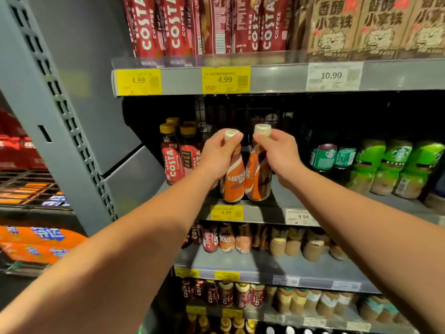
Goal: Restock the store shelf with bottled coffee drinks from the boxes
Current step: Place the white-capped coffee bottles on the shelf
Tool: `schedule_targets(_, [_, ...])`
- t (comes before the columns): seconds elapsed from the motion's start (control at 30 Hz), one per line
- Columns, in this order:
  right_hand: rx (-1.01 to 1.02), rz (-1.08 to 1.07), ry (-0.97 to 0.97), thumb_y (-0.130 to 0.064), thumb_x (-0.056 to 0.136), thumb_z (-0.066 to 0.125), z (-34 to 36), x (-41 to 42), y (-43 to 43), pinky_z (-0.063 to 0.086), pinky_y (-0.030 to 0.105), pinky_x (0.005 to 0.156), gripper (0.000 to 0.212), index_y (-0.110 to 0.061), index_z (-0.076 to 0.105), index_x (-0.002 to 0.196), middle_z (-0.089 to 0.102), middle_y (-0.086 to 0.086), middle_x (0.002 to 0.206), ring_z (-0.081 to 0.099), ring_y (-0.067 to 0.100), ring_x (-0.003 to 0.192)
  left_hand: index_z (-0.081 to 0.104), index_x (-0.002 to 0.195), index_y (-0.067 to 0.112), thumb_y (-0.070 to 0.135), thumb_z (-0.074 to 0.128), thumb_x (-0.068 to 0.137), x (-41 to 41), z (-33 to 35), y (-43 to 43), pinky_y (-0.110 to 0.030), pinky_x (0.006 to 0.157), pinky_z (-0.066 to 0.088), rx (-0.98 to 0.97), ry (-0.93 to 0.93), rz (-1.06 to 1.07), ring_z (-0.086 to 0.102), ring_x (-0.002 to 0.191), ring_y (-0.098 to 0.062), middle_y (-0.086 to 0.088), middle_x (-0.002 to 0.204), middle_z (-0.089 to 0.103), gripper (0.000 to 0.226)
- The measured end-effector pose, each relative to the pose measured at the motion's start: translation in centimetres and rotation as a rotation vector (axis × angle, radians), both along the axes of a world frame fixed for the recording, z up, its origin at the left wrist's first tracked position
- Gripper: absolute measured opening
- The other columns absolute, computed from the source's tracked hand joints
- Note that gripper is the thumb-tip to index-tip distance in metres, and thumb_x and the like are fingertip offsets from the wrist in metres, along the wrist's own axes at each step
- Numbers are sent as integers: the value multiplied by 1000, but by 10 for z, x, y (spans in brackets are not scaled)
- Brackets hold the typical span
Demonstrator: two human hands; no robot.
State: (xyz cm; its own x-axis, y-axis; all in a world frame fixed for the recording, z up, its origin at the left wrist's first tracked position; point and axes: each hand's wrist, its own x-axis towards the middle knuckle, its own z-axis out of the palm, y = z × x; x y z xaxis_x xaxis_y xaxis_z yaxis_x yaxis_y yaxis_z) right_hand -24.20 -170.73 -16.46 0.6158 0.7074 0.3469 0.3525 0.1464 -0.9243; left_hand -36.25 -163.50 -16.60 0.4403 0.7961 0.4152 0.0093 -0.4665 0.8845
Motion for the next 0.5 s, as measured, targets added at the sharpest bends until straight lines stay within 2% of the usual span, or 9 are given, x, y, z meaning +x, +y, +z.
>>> schedule_targets(0.07, [-7,-19,-3,-33,89,59,-7,2,9,51,45,81,20,-14,67,88,67,5,81,66,26,84,59,96,31,32,54,94,5,-3,8,-20,71,49,-14,-18,-2,58,83,-3,12,87,60,6])
schedule_targets(0.17, [-9,-68,5,-32,89,59,-16,7,23,49,40,78,20,-13,65,86,66,7,82,63,23,81,58,94,25,28,55,94,14,-7,19,-5,54,45,-62,-51,-32,57,71,1,8,83,59,4])
schedule_targets(0.23, [-12,-96,12,-31,89,60,-24,12,31,47,37,75,19,-13,64,84,64,5,81,61,19,79,56,89,24,26,57,93,21,-14,26,-2,50,42,-96,-58,-29,59,66,6,8,81,59,4])
schedule_targets(0.3, [-32,-107,16,-33,88,60,-31,15,39,47,38,76,21,-12,65,87,65,6,84,61,20,81,55,89,26,31,57,92,28,-23,35,-11,62,50,-119,-46,24,62,75,1,7,83,60,7])
schedule_targets(0.37, [-37,-103,25,-34,89,60,-35,19,46,48,40,80,23,-12,65,92,66,6,87,62,21,84,56,90,26,37,58,90,33,-28,43,-29,80,52,-144,-37,80,62,88,-13,6,87,62,11])
schedule_targets(0.43, [-21,-93,29,-34,88,60,-37,20,49,49,39,82,23,-12,66,96,66,5,90,62,19,87,58,95,24,39,59,89,35,-31,49,-37,87,51,-168,-47,96,62,94,-18,2,93,65,16])
schedule_targets(0.5, [-5,-76,31,-34,88,61,-43,21,49,49,34,83,26,-14,64,104,67,2,96,62,15,91,58,99,22,39,60,88,36,-35,49,-40,87,51,-164,-53,112,62,95,-20,-2,98,66,20])
